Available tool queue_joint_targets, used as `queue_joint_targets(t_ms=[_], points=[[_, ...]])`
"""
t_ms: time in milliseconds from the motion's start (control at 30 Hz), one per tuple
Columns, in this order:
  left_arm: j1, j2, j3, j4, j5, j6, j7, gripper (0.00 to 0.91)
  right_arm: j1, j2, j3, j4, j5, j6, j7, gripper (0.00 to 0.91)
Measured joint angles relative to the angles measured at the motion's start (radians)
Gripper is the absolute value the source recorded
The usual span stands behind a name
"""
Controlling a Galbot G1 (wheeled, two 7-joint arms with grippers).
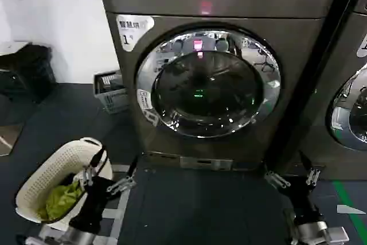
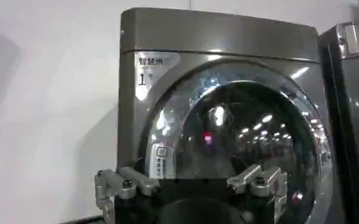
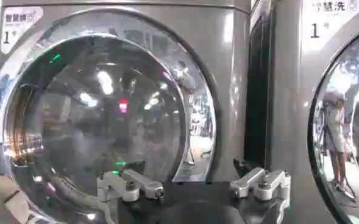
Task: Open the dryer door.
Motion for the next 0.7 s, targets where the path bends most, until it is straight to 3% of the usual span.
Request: queue_joint_targets(t_ms=[167, 367, 600, 700], points=[[-0.005, 0.0, 0.014, 0.005, -0.001, 0.018, 0.006, 0.907, 0.105, -0.071, -0.011, -0.054, 0.094, -0.079, -0.076, 0.907], [-0.004, 0.007, 0.017, 0.001, 0.003, 0.024, 0.023, 0.907, 0.243, -0.191, -0.089, -0.112, 0.108, -0.156, -0.109, 0.907], [0.002, 0.005, 0.021, -0.01, 0.013, 0.042, 0.029, 0.907, 0.372, -0.299, -0.246, -0.19, 0.117, -0.133, -0.175, 0.907], [0.003, 0.002, 0.024, -0.005, 0.024, 0.038, 0.029, 0.907, 0.444, -0.328, -0.329, -0.222, 0.124, -0.165, -0.169, 0.907]])
